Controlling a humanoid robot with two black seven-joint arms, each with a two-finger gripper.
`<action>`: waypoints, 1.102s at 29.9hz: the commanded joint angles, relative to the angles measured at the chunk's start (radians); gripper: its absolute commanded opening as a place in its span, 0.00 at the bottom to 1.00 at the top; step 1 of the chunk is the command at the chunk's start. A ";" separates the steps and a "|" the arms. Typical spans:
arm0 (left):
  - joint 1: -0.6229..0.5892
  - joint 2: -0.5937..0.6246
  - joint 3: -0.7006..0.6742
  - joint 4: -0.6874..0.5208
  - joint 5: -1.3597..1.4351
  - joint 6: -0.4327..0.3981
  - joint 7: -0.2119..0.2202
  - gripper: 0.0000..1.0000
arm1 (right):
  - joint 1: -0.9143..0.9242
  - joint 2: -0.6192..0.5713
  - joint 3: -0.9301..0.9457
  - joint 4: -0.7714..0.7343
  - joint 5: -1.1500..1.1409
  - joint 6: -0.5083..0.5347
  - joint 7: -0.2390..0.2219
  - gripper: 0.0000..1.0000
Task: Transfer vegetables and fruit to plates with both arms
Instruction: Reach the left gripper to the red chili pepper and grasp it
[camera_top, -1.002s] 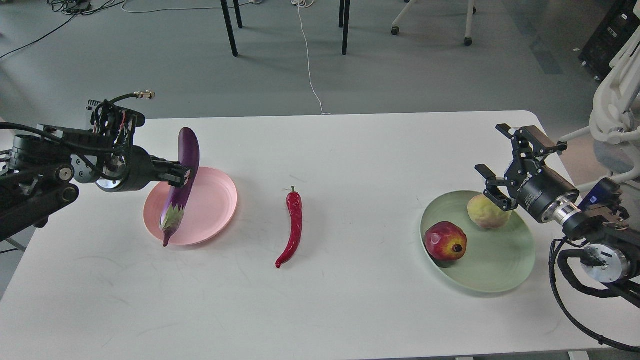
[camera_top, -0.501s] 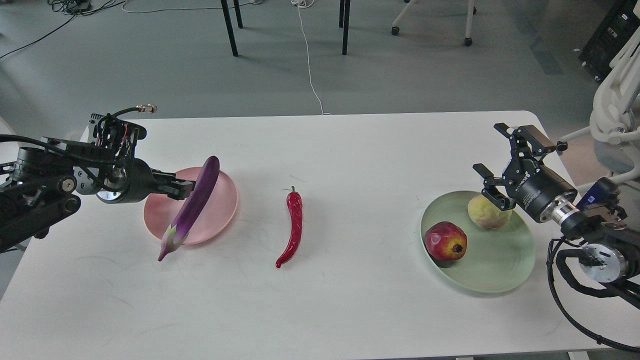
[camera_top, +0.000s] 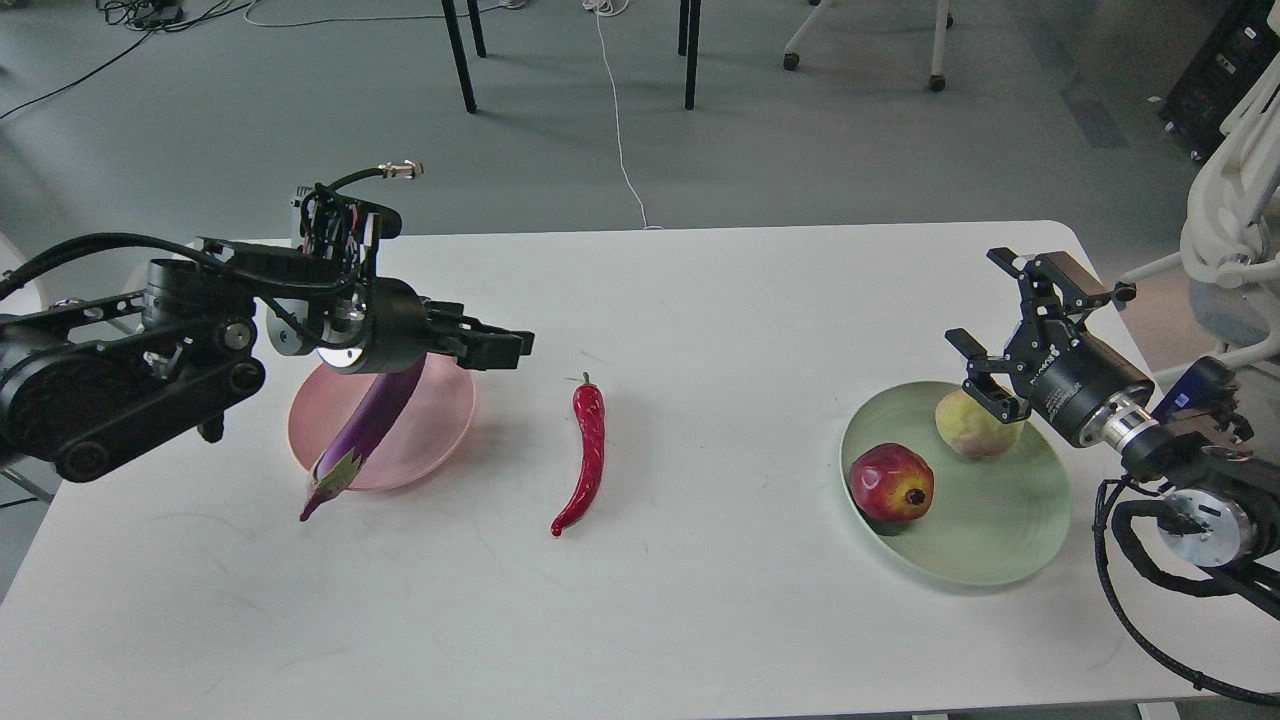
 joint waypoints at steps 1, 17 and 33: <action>0.005 -0.120 -0.018 -0.015 -0.020 0.000 0.086 0.97 | -0.001 -0.001 0.000 0.000 0.000 -0.003 0.000 0.98; 0.142 -0.268 0.014 0.117 0.059 0.000 0.147 0.97 | -0.023 -0.001 0.002 0.003 0.000 -0.005 0.000 0.98; 0.146 -0.349 0.013 0.197 0.045 0.000 0.146 0.66 | -0.031 0.000 0.000 0.005 0.000 -0.005 0.000 0.98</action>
